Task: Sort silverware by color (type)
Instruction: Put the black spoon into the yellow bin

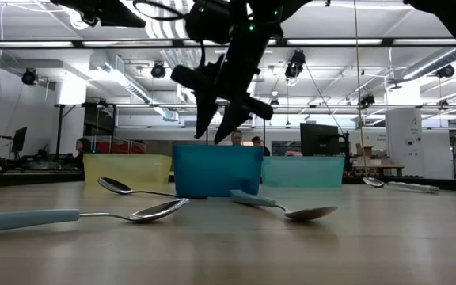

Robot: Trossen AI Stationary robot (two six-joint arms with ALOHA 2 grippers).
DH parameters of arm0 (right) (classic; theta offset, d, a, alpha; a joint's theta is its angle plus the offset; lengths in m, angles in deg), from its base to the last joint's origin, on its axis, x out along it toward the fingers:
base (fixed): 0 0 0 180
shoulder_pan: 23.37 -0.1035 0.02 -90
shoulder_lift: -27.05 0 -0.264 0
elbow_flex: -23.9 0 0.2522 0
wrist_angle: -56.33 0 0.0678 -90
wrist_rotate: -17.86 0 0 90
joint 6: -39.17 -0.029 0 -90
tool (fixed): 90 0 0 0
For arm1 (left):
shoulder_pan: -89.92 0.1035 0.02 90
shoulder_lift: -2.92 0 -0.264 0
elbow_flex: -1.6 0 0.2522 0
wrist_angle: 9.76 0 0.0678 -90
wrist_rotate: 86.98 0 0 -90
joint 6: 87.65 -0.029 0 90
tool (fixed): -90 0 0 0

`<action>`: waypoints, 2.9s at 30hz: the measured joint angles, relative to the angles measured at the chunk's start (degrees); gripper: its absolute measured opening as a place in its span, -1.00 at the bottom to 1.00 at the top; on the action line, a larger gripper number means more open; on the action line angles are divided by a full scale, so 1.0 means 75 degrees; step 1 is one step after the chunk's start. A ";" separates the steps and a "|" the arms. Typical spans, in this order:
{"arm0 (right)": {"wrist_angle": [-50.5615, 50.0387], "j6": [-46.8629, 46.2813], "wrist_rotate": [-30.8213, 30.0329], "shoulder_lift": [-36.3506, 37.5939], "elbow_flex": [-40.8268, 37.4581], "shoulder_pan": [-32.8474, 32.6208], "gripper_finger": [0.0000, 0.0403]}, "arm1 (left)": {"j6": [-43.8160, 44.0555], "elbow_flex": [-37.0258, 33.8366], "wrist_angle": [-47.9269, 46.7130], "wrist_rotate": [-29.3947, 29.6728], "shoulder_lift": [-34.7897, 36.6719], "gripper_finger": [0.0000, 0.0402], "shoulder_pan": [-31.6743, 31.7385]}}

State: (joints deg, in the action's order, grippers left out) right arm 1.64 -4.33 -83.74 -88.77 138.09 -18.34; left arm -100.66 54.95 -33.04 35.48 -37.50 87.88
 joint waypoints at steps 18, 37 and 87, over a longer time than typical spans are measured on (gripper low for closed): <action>-0.0073 0.0274 -0.0504 0.0398 -0.0002 -0.0017 -0.26 | 0.0000 0.0000 0.0003 0.0000 0.0000 -0.93 -0.0001; -0.0054 0.0178 -0.0457 0.0027 -0.0024 -0.0189 -0.37 | 0.0000 0.0000 0.0005 -0.0003 -0.0006 -0.93 0.0000; -0.0666 0.3566 -0.1539 0.3551 -0.2593 -0.1013 -0.83 | 0.3135 0.0006 -0.0800 -0.0078 -0.0741 -0.93 -0.0007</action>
State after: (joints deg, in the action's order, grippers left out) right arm -3.36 22.41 -95.28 -62.14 118.65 -25.93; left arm -77.15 55.00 -39.04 34.90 -43.06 87.83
